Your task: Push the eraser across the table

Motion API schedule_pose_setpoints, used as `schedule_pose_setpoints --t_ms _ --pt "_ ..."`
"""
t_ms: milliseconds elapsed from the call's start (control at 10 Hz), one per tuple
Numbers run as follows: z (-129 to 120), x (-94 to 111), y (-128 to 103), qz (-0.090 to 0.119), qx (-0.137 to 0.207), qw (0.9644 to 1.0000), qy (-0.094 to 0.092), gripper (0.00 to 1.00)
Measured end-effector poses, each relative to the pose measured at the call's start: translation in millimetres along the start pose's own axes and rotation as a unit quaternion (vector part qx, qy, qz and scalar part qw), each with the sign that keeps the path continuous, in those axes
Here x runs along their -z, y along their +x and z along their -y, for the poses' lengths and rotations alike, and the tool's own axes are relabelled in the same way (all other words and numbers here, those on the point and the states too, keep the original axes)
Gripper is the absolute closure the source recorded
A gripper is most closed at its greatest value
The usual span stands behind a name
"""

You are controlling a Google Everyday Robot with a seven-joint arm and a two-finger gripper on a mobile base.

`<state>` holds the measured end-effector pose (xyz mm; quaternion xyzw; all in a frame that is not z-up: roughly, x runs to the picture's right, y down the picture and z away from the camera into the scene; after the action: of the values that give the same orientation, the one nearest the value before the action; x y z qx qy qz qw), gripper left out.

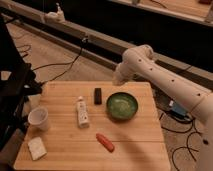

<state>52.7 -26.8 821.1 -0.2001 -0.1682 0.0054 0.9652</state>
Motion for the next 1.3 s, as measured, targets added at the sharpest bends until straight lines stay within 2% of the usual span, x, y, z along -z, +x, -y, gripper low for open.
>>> schedule_pose_setpoints --t_ms 300,600,700,1100,1300 --pt "4 -44 -27 0.018 0.016 0.9991 -0.034 1.0" --pt "6 -87 -51 0.038 0.016 0.9969 -0.067 1.0" --pt "5 -91 -56 0.045 0.017 0.9963 -0.072 1.0" --pt "5 -91 -56 0.044 0.017 0.9962 -0.072 1.0" --pt "1 -100 -37 0.034 -0.008 0.9964 -0.077 1.0"
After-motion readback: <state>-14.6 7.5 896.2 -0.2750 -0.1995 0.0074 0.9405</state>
